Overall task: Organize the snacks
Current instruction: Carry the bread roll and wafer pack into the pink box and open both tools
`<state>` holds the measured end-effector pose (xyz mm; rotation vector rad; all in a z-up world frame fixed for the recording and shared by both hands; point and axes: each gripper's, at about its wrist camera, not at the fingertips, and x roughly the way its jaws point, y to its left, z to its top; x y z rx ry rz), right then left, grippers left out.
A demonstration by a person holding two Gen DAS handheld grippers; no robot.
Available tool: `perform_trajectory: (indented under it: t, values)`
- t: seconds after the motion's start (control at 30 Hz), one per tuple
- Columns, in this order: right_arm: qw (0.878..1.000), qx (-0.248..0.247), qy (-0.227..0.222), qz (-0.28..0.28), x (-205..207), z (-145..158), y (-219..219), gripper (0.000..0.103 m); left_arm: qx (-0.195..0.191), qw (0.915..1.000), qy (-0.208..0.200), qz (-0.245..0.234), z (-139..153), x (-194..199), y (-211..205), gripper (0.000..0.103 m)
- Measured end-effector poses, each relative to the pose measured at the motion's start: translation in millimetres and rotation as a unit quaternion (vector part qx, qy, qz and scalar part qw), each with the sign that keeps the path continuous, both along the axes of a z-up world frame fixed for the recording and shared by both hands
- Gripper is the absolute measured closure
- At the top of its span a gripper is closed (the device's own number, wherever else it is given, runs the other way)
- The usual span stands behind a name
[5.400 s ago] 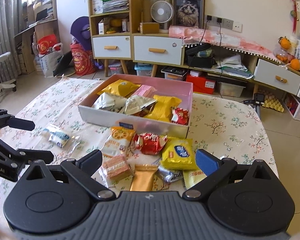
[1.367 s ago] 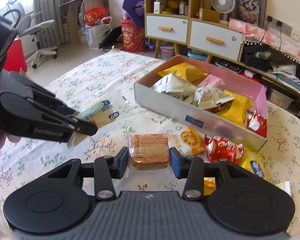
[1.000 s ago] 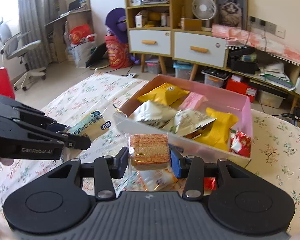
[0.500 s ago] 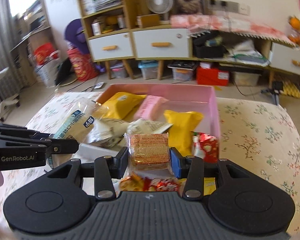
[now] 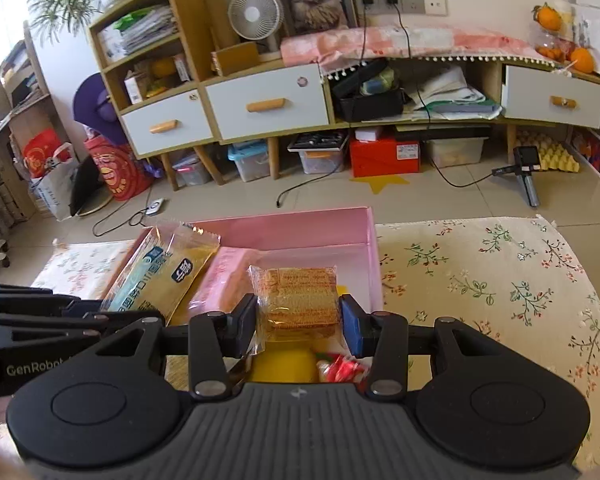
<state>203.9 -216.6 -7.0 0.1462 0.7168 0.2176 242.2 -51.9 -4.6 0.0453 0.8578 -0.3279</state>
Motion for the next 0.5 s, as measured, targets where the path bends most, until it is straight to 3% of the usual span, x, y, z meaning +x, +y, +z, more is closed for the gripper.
perform_trajectory:
  t: [0.23,0.33,0.43,0.5]
  values:
    - [1.0,-0.002,0.001,-0.004,14,-4,1,0.061,0.011,0.9998,-0.016,0.001,-9,8,1,0.083]
    - [1.0,0.0,0.0,-0.007,14,-5,1,0.053,0.013,0.9993,-0.036,-0.001,-7,3,3,0.08]
    - [1.0,0.004,-0.004,-0.014,12,-3,-3,0.051,0.008,0.9992,-0.037,-0.008,-5,-2,5,0.068]
    - [1.0,0.004,-0.003,-0.016,9,-1,-4,0.049,0.01,0.9992,-0.038,-0.014,-3,-6,6,0.053]
